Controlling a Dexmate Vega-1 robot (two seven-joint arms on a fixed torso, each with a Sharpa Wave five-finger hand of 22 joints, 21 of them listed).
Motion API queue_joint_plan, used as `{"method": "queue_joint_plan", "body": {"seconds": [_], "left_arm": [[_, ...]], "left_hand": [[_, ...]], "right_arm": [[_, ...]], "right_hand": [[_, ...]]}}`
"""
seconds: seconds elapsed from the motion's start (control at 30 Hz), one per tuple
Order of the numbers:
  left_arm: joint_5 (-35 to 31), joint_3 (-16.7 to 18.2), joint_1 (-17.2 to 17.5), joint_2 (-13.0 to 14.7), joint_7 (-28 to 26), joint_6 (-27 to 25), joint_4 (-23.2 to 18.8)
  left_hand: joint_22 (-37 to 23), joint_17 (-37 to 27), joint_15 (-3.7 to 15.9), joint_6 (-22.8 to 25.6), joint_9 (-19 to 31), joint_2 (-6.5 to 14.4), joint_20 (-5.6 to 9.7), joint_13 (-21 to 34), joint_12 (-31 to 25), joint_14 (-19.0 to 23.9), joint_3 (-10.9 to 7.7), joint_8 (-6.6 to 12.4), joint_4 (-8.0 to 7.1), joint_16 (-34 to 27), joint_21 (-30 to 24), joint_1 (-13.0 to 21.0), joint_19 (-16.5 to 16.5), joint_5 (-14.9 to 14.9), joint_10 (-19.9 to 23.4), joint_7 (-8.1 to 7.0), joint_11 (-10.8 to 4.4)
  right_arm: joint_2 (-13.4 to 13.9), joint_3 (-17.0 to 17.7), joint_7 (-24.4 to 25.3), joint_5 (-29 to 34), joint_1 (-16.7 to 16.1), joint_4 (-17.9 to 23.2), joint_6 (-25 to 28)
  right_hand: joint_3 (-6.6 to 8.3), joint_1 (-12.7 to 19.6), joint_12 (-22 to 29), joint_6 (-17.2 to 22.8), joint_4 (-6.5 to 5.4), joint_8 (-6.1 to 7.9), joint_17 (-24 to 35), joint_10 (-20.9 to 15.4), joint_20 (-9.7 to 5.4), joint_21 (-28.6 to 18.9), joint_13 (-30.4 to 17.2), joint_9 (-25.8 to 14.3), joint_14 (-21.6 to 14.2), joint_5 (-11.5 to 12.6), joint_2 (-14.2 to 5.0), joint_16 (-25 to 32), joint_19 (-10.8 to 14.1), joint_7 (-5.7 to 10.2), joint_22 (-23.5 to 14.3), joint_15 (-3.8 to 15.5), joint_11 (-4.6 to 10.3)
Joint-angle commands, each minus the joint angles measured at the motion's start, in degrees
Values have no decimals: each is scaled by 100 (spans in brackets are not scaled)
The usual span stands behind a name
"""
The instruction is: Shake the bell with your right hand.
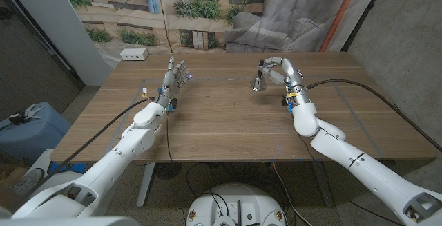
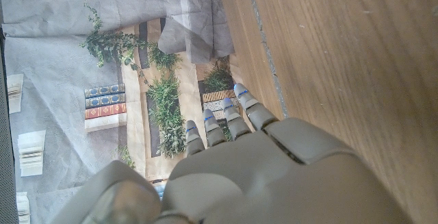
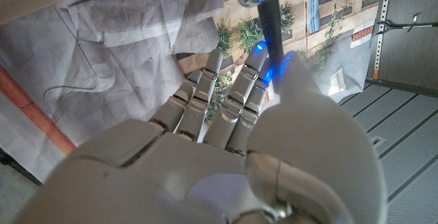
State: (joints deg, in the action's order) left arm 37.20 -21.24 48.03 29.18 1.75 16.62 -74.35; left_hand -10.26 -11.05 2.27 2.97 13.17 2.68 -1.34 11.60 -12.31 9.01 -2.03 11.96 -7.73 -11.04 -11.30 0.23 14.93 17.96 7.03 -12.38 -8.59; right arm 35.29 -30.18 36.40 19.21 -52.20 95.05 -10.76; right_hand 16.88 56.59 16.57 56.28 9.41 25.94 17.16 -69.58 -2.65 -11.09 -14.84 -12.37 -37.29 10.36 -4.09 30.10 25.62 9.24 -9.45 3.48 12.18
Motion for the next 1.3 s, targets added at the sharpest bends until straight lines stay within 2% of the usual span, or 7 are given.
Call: {"method": "queue_joint_plan", "body": {"seconds": [0.03,0.33,0.57,0.93,1.3], "left_arm": [[1,0,0,0,0,-1,-1],[1,0,-1,1,1,-1,0],[0,0,-2,0,1,0,2],[0,0,-2,0,1,0,1],[1,0,0,1,1,0,-1]], "left_hand": [[-32,-27,556,3,25,47,14,29,-30,35,4,34,-27,-32,-38,-6,42,35,12,-35,-33],[-32,-27,554,4,25,47,11,29,-31,35,4,35,-27,-32,-39,-6,44,35,15,-35,-33],[-32,-27,555,3,25,47,13,29,-32,34,4,34,-27,-32,-39,-6,44,35,16,-35,-31],[-32,-27,559,0,25,46,14,29,-31,34,4,33,-26,-32,-39,-6,43,35,15,-35,-37],[-32,-27,559,0,25,47,12,29,-32,33,3,33,-27,-32,-39,-6,44,35,17,-35,-22]], "right_arm": [[-22,-213,684,1074,277,-519,-253],[-25,-545,1287,1937,638,-941,-221],[11,-775,1579,2343,846,-1121,-80],[-50,-642,923,1401,737,-915,-58],[-117,-301,66,221,450,-576,0]], "right_hand": [[-4,155,-8,90,3,42,19,35,-406,0,-29,-21,-23,0,-103,-11,8,122,-30,933,9],[-15,182,-10,96,1,48,32,59,-402,-3,-58,-25,-21,-9,-107,-11,16,165,-30,945,10],[-18,207,-8,110,0,57,41,72,-409,-6,-81,-27,-35,-14,-115,-10,26,180,-30,950,13],[-26,212,-17,105,-10,61,35,105,-415,-6,-103,-31,-20,-20,-118,-41,27,213,-31,951,16],[-40,206,-9,89,-23,62,34,102,-408,-6,-135,-34,-15,-17,-121,-65,31,175,-31,944,16]]}}
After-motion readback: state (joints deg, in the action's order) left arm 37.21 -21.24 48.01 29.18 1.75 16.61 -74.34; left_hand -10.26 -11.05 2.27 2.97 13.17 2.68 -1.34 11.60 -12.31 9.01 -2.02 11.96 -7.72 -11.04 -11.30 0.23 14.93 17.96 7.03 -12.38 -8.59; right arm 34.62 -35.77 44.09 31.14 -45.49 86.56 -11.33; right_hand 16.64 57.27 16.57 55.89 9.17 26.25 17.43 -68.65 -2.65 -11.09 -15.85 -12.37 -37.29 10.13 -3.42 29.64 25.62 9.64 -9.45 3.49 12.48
